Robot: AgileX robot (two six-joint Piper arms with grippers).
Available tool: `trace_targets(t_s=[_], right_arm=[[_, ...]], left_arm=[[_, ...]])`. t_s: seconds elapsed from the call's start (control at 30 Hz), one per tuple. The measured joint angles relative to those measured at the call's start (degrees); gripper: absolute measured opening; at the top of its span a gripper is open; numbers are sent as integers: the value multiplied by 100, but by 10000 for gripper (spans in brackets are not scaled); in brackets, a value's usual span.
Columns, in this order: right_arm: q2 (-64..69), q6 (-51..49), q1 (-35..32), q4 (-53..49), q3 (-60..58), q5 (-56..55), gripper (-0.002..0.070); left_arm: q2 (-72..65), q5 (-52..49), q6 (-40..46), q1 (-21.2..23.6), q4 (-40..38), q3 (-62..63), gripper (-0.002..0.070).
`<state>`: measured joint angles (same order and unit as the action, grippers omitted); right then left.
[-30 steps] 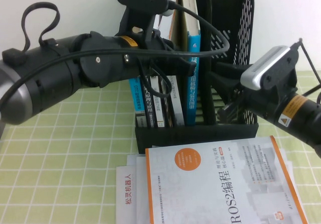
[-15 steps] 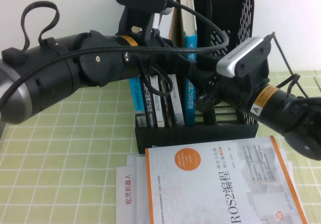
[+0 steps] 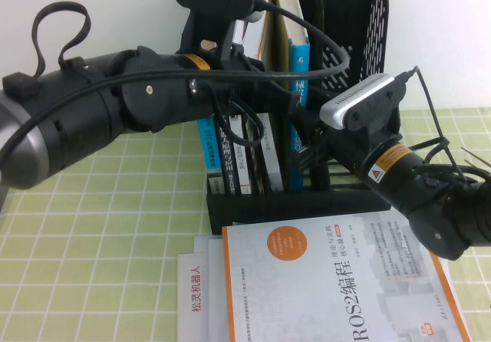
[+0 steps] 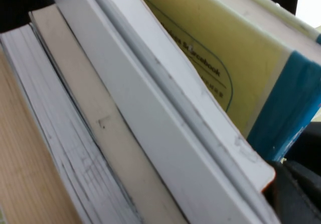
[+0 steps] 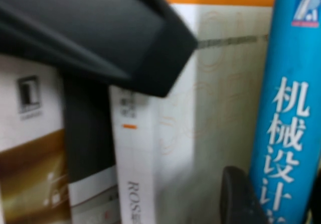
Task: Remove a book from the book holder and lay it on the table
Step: Pick up the right side book from the book shelf
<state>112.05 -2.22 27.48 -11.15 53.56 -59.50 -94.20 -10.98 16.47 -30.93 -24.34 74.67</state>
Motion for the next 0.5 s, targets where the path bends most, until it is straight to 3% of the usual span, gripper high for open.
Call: trace_targets(t_s=[0.5], right_arm=[[163,94,70,198,22,-158,283]], left_arm=[[0,-91,0,12,15,0,-3]])
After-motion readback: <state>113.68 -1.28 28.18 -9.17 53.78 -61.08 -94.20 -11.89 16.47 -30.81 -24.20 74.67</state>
